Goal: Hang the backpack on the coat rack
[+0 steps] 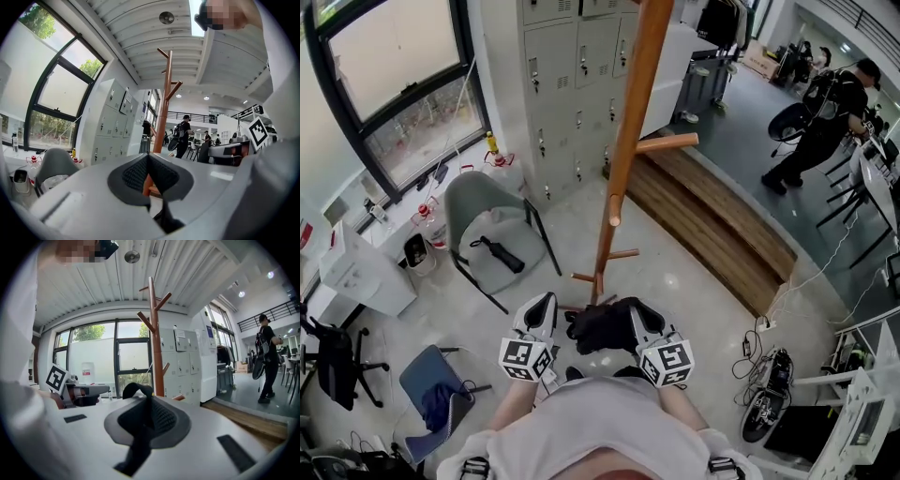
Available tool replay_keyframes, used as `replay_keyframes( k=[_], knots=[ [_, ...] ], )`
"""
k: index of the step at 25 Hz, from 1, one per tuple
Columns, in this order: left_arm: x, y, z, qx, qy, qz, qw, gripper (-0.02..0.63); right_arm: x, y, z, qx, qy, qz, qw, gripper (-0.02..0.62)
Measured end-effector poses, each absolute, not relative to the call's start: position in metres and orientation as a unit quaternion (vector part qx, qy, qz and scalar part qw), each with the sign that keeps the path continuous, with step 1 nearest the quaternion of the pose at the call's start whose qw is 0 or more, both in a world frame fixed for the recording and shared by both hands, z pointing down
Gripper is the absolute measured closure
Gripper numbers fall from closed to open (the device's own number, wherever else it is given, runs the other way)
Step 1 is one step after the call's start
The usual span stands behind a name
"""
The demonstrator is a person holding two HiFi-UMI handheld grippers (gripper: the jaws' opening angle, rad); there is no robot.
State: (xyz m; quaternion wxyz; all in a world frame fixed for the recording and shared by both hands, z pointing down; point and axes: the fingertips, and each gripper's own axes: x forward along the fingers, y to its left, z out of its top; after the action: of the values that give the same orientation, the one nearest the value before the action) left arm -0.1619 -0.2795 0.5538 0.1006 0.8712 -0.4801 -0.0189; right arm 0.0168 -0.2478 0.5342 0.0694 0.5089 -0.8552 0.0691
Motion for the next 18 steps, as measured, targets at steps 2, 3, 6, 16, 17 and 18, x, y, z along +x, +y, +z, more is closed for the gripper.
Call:
replay_keyframes(
  k=[2, 3, 6, 16, 17, 18],
  knots=[
    [-0.165, -0.28, 0.552, 0.872, -0.48, -0.019, 0.097, 0.595, 0.017, -0.247, 0.537, 0.514, -0.852, 0.074, 0.069, 0.577],
    [-0.166, -0.28, 0.552, 0.872, -0.48, -0.017, 0.095, 0.595, 0.017, -0.247, 0.539, 0.516, -0.85, 0.078, 0.069, 0.577],
    [-0.169, -0.28, 0.547, 0.871, -0.482, -0.018, 0.09, 0.595, 0.015, -0.247, 0.543, 0.517, -0.849, 0.085, 0.073, 0.577],
    [-0.181, -0.283, 0.55, 0.865, -0.492, -0.017, 0.098, 0.595, 0.007, -0.258, 0.534, 0.513, -0.852, 0.08, 0.069, 0.577],
    [-0.181, -0.283, 0.55, 0.865, -0.491, -0.017, 0.098, 0.595, 0.006, -0.258, 0.532, 0.513, -0.852, 0.078, 0.068, 0.577],
    [-0.182, -0.284, 0.551, 0.866, -0.491, -0.017, 0.098, 0.595, 0.006, -0.259, 0.531, 0.513, -0.852, 0.076, 0.067, 0.577]
  ],
)
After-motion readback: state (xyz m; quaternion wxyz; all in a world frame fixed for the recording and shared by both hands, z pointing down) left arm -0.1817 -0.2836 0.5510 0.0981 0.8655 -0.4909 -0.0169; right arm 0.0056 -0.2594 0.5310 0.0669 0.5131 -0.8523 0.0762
